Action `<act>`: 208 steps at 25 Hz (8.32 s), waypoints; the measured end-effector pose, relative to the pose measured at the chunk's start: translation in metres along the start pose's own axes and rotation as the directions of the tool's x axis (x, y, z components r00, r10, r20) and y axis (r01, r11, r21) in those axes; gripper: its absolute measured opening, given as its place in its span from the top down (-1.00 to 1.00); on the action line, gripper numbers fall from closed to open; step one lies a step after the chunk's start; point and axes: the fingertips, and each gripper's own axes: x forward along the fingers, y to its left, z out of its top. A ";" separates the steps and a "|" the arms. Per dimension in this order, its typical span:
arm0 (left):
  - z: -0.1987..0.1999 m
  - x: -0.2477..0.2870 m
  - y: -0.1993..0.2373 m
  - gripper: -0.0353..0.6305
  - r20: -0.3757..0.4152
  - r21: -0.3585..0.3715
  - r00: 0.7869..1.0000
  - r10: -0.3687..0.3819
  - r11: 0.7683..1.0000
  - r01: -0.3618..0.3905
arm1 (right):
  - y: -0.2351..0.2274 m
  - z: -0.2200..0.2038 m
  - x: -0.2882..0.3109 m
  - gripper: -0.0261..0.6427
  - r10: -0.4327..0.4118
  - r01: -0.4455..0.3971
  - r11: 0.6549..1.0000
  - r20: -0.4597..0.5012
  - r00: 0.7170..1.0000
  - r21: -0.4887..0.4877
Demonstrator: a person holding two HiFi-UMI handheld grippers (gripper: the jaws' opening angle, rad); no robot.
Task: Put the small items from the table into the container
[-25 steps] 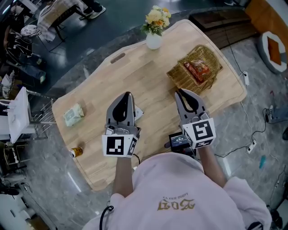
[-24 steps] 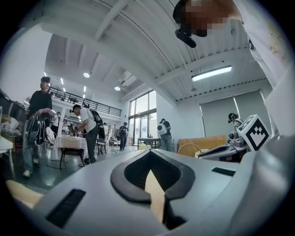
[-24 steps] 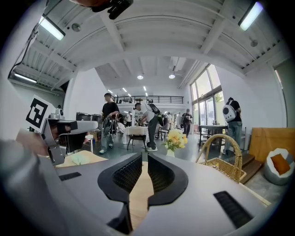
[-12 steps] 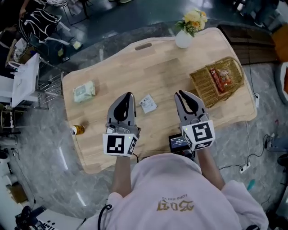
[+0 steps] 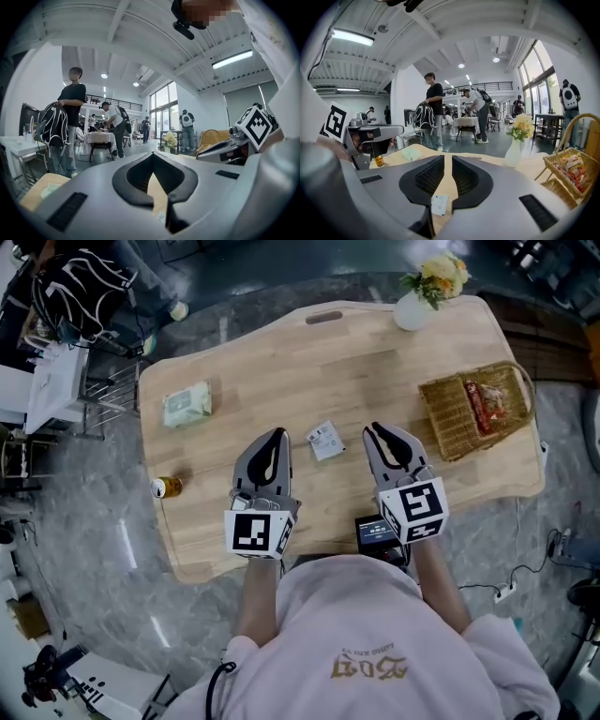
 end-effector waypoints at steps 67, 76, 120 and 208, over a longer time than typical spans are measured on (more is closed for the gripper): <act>-0.205 0.014 0.012 0.88 -0.277 -0.240 0.944 -0.180 0.964 0.114 | 0.074 -0.219 0.135 0.85 0.140 -0.061 0.983 -0.490 0.860 0.175; -0.179 0.019 0.015 0.88 -0.236 -0.247 0.957 -0.169 0.963 0.109 | 0.069 -0.175 0.120 0.85 0.129 -0.048 0.979 -0.415 0.901 0.200; 0.020 0.053 -0.070 0.88 0.035 -0.115 0.978 -0.206 0.971 0.208 | -0.044 0.003 -0.037 0.85 -0.099 0.098 0.973 -0.004 0.995 0.209; 0.059 0.107 -0.163 0.88 0.095 -0.036 0.924 -0.370 0.927 0.374 | -0.156 0.013 -0.159 0.86 -0.499 0.480 0.863 0.125 0.857 0.159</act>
